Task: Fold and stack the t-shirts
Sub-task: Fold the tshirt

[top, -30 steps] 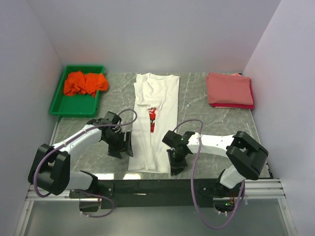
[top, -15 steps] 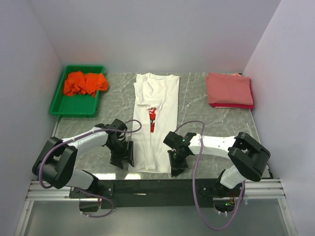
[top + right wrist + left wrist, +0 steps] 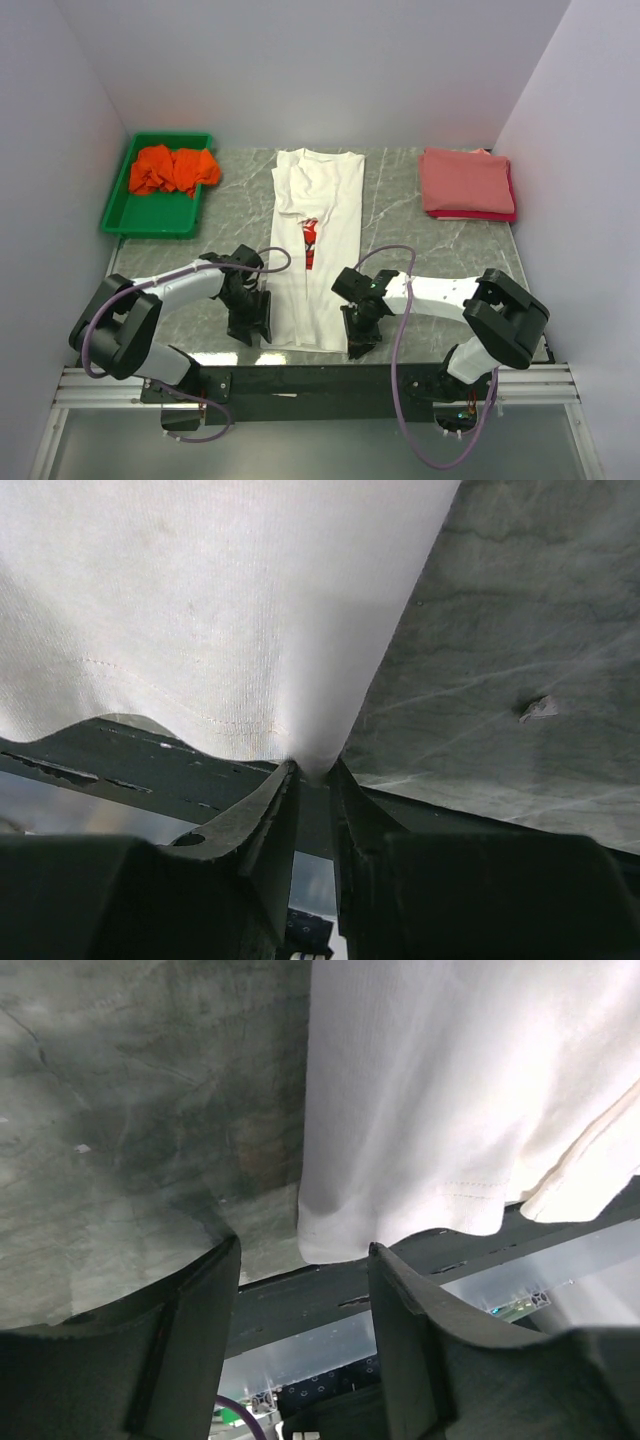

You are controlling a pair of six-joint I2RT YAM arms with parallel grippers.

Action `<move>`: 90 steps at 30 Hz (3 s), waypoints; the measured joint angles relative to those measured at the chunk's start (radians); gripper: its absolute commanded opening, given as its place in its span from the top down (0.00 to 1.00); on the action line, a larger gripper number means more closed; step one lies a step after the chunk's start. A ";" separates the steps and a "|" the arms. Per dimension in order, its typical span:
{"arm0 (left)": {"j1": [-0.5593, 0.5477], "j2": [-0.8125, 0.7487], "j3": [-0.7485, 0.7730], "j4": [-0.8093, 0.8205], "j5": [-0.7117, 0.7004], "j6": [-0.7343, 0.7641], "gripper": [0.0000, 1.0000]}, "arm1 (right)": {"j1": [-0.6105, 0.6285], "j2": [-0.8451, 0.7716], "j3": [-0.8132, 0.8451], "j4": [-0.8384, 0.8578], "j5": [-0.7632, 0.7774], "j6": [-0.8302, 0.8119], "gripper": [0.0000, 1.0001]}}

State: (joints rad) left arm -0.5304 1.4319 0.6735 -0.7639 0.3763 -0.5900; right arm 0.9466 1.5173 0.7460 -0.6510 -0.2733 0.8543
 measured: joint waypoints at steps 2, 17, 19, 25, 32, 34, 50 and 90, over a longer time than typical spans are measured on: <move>-0.008 0.000 0.000 0.000 -0.009 -0.005 0.43 | 0.000 0.000 0.000 0.000 0.000 -0.003 0.74; -0.069 0.045 0.032 0.005 -0.062 -0.061 0.65 | 0.000 0.000 0.002 -0.002 0.002 -0.031 0.76; -0.072 0.050 0.033 0.006 -0.062 -0.064 0.71 | 0.000 0.001 0.002 -0.002 0.002 -0.035 0.78; -0.088 0.052 0.034 0.024 -0.068 -0.085 0.95 | 0.000 0.006 0.004 -0.007 0.005 -0.052 0.94; -0.095 0.028 0.034 0.041 -0.072 -0.089 1.00 | 0.000 0.007 0.006 -0.009 0.008 -0.060 1.00; -0.095 0.002 0.034 0.041 -0.084 -0.093 1.00 | 0.000 0.006 0.006 -0.010 0.010 -0.060 1.00; -0.096 -0.137 0.127 -0.034 -0.168 -0.133 1.00 | -0.002 -0.027 0.089 -0.150 0.162 -0.052 1.00; 0.040 0.275 0.609 0.013 -0.349 -0.073 1.00 | -0.335 0.297 0.664 -0.255 0.298 -0.250 1.00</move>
State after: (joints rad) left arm -0.4904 1.7069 1.2827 -0.7513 0.0277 -0.6632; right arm 0.6113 1.8141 1.4101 -0.9062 0.0250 0.6044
